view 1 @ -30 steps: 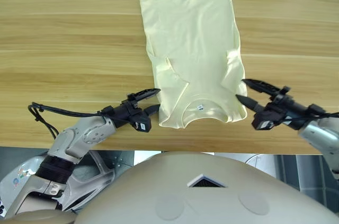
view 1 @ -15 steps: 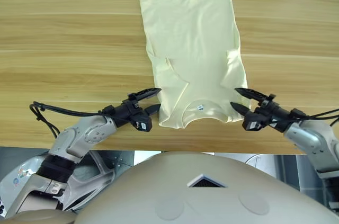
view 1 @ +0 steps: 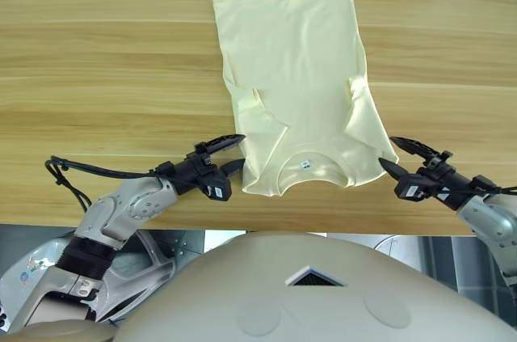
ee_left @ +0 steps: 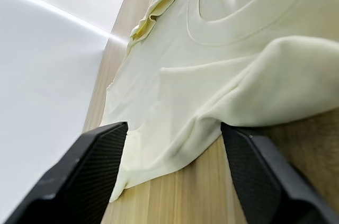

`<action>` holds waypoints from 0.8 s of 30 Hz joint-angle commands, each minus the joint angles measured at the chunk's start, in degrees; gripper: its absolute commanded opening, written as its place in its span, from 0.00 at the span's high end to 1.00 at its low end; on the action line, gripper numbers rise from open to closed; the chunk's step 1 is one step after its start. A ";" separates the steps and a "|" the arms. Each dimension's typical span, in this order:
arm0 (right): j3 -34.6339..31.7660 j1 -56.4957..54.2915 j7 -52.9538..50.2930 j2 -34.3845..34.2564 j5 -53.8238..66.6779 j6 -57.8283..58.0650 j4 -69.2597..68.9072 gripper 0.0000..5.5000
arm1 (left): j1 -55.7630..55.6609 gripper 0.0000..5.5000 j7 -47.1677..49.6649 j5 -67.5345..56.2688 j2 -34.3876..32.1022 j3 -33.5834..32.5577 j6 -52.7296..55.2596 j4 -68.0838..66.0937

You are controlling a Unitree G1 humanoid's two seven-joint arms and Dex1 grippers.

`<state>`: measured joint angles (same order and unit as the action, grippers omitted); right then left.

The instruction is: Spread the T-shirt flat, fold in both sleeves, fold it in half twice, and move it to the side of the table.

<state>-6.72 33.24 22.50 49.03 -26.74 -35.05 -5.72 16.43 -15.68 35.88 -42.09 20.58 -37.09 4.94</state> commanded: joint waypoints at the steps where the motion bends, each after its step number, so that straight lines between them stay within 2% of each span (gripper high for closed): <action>1: 0.99 -1.57 0.73 0.64 -0.26 -0.28 -0.40 0.50 | 2.28 0.40 -2.04 3.13 -1.23 1.69 1.99 -3.31; 7: 3.39 -2.42 0.33 0.86 -4.14 -0.64 1.89 0.50 | 2.30 0.40 -1.87 3.18 -1.66 1.28 2.18 -3.12; 10: 3.49 -1.74 1.29 1.07 0.19 -2.37 -2.40 0.50 | 2.10 0.40 -1.84 2.92 -2.23 0.54 2.15 -2.86; 13: -3.41 -3.32 2.17 1.99 17.25 -2.97 -9.33 0.50 | 3.18 0.40 -2.06 2.03 -4.01 -1.50 2.21 -1.63; 16: -11.26 -8.23 2.40 4.54 23.55 -3.26 -1.08 0.50 | 4.23 0.40 -2.48 1.77 -4.70 -2.29 2.45 -0.34; 19: -12.97 -10.37 3.36 6.57 21.45 -4.56 8.37 0.50 | 5.57 0.40 -3.09 1.61 -5.39 -3.09 2.91 1.23; 24: -7.31 -13.27 0.06 6.60 8.02 -6.83 19.26 0.50 | 7.40 0.40 -5.64 1.36 -6.73 -1.83 2.48 3.52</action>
<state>-16.43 21.79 24.29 55.12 -13.77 -41.01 10.26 21.42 -17.00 35.45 -47.25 16.52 -35.79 9.57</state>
